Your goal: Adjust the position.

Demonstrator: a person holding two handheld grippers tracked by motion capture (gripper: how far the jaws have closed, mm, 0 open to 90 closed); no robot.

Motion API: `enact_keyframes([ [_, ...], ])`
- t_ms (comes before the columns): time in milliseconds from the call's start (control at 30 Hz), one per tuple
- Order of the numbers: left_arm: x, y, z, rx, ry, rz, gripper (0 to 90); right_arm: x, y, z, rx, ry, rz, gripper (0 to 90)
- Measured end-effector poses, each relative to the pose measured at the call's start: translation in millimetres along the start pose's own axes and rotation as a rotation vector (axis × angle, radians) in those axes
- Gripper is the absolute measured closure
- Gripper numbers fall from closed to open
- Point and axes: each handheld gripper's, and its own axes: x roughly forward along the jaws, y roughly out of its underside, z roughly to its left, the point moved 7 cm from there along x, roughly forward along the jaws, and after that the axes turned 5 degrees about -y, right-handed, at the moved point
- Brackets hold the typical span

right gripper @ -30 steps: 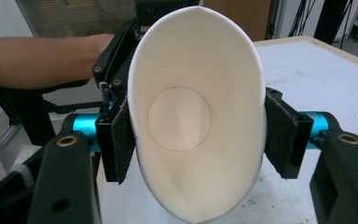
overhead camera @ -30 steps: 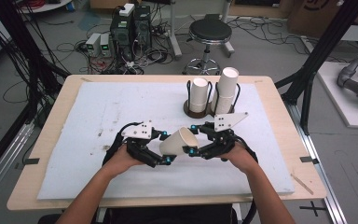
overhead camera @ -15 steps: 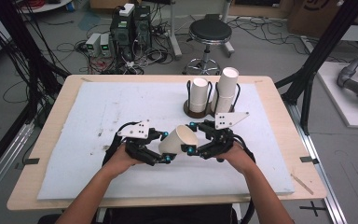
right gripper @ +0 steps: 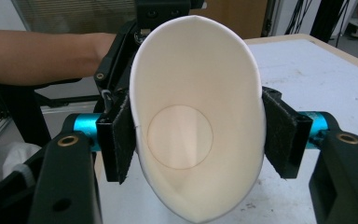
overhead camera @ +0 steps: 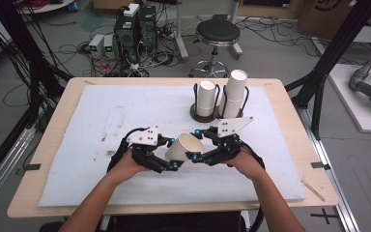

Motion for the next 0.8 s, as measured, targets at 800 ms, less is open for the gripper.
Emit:
enact_keyframes([
  [800,5.5,1.7,-1.3,0.018,-0.023,0.031,34.8,4.1,-2.3,0.6,-0.014,0.022,0.004,35.8],
])
